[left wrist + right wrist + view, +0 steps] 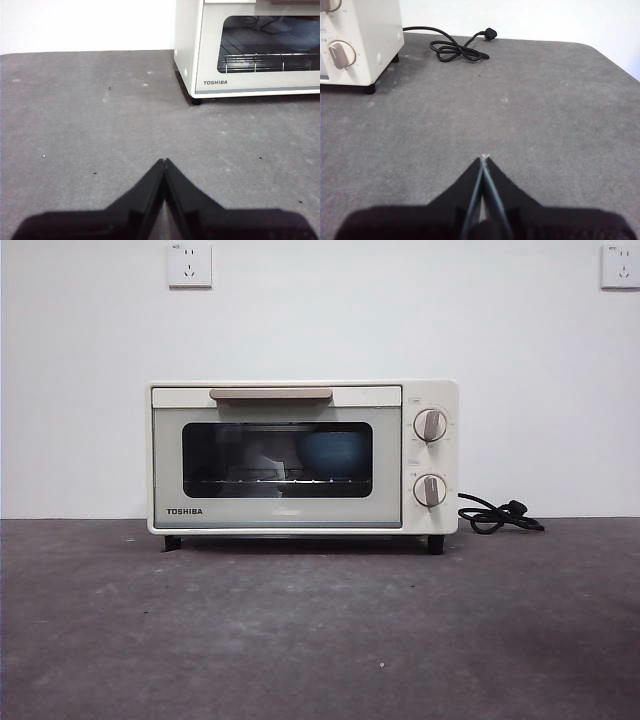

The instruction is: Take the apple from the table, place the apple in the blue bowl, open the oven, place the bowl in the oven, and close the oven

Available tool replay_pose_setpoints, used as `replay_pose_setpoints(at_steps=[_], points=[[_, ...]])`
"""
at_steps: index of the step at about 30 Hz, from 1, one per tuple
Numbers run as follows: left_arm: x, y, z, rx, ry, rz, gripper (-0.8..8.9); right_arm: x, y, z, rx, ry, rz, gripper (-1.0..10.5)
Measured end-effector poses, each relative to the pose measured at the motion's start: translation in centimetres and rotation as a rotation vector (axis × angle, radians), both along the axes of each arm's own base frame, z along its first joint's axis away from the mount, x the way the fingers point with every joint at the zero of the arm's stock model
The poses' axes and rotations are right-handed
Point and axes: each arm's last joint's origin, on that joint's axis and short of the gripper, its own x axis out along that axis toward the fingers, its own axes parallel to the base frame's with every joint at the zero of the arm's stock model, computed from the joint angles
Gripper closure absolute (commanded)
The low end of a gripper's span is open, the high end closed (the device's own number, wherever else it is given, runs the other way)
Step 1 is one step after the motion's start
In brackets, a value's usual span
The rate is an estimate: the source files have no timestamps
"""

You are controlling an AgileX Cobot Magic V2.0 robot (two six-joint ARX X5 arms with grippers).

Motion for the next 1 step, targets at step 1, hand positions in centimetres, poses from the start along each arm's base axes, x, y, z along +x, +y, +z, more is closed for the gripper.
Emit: replay_pose_setpoints(at_steps=[1], points=[[0.01,0.00,-0.02,0.000,0.002,0.000,8.17,0.00,0.00,0.00,0.000,0.000,0.000,9.5]])
